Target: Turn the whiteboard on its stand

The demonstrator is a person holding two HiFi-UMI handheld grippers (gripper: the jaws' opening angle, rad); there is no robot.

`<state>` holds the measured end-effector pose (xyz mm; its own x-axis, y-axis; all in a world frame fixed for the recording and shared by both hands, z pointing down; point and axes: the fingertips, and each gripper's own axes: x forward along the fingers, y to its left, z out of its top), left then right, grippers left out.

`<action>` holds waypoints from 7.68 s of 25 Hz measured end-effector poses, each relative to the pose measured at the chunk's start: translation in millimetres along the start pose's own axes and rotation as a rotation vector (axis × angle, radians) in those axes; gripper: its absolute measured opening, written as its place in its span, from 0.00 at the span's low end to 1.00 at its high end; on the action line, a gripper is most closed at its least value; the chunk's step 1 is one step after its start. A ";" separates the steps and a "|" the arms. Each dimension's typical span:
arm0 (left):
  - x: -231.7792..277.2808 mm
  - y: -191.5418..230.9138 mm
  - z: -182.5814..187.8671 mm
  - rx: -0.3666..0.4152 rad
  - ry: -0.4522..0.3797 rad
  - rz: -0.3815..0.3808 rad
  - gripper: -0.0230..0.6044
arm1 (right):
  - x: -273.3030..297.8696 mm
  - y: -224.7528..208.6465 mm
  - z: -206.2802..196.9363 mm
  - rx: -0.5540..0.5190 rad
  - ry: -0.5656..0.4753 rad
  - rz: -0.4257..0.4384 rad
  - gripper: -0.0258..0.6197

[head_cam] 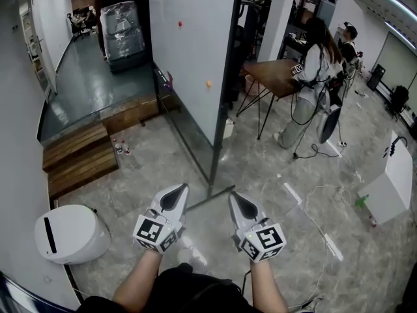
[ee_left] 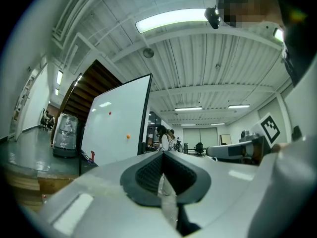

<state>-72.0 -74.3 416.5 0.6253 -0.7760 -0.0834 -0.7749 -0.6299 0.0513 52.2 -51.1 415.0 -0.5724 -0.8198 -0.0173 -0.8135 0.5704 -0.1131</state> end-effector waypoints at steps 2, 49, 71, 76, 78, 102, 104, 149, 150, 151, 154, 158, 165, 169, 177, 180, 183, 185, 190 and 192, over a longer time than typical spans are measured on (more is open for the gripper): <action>9.3 13.9 1.1 0.007 0.003 -0.017 0.04 | 17.1 -2.6 1.5 0.008 -0.004 -0.008 0.05; 121.0 117.6 -9.5 -0.018 0.036 0.019 0.04 | 169.1 -98.8 11.0 -0.005 0.009 0.035 0.05; 166.4 137.7 -35.6 0.000 0.094 0.086 0.04 | 246.2 -187.7 49.6 -0.095 -0.046 -0.014 0.33; 174.5 138.7 -41.5 -0.018 0.087 0.077 0.04 | 265.1 -195.0 44.0 -0.128 -0.012 0.000 0.43; 177.2 137.7 -44.2 -0.019 0.090 0.070 0.04 | 275.4 -196.9 39.9 -0.140 0.001 -0.003 0.46; 166.1 150.0 -51.3 -0.020 0.118 0.159 0.04 | 334.0 -206.6 6.0 -0.167 0.087 0.004 0.35; 163.6 150.4 -50.5 -0.019 0.117 0.166 0.04 | 333.2 -206.5 5.4 -0.160 0.085 -0.001 0.33; 148.3 118.5 -27.1 0.016 0.081 0.159 0.04 | 246.0 -211.5 1.4 -0.141 0.173 0.006 0.32; 149.4 114.5 -27.9 0.018 0.079 0.153 0.04 | 239.2 -212.4 0.3 -0.141 0.174 0.007 0.32; 150.1 111.3 -28.3 0.019 0.078 0.147 0.04 | 232.9 -212.5 -0.5 -0.142 0.175 0.007 0.32; 151.0 105.2 -28.4 0.021 0.076 0.130 0.04 | 216.7 -211.2 -1.1 -0.142 0.179 0.007 0.32; 153.1 96.8 -28.8 0.021 0.072 0.107 0.04 | 194.3 -211.5 -2.9 -0.143 0.187 0.006 0.32; 149.5 89.6 -26.5 0.022 0.062 0.074 0.04 | 162.2 -205.2 -5.6 -0.141 0.194 -0.010 0.32; 142.0 95.4 -22.9 0.023 0.060 0.068 0.04 | 148.8 -198.0 -4.1 -0.138 0.180 -0.020 0.32; 133.8 108.1 -13.1 0.027 0.042 0.058 0.04 | 147.4 -196.0 -4.7 -0.136 0.159 -0.030 0.32; 130.4 109.0 -14.0 0.024 0.042 0.054 0.04 | 147.0 -196.2 -5.5 -0.136 0.145 -0.034 0.32; 130.1 109.0 -17.5 0.016 0.057 0.053 0.04 | 146.6 -197.4 -6.0 -0.135 0.129 -0.047 0.33; 130.0 105.9 -18.8 0.011 0.062 0.046 0.04 | 145.0 -197.8 -5.8 -0.141 0.127 -0.064 0.33; 131.4 96.3 -19.2 0.012 0.063 0.005 0.04 | 138.6 -196.5 -7.1 -0.184 0.168 -0.100 0.37; 132.6 93.9 -18.1 0.012 0.058 -0.007 0.04 | 133.3 -197.2 -5.4 -0.195 0.173 -0.113 0.37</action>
<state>-60.2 -236.9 428.3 0.6345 -0.7725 -0.0261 -0.7715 -0.6350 0.0391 135.8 -272.6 440.4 -0.4723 -0.8675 0.1560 -0.8680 0.4885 0.0885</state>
